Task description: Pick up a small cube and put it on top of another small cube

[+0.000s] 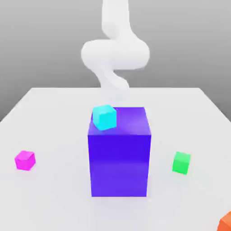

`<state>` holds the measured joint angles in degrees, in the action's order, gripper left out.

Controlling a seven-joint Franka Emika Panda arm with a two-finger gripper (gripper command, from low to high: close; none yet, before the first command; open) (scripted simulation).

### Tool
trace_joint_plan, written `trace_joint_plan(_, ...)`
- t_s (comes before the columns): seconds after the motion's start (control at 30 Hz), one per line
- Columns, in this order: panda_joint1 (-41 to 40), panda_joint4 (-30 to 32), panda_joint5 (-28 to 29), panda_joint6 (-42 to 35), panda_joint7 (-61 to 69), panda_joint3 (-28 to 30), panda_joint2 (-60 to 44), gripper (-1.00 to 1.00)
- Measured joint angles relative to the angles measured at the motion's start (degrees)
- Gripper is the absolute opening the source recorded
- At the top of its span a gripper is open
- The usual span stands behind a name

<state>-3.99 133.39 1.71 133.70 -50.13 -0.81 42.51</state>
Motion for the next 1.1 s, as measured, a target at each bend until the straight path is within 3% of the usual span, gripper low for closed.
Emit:
trace_joint_plan(0.43,-19.1,8.3,8.5,9.7,-22.1,-0.8,-17.7,0.00)
trace_joint_plan(0.73,-28.9,14.0,11.9,16.4,-35.5,3.0,-29.6,0.00)
trace_joint_plan(0.93,-33.7,17.9,10.5,21.3,-41.7,6.9,-37.2,0.00)
trace_joint_plan(1.1,-38.6,21.3,4.5,25.6,-43.5,8.9,-43.3,0.00)
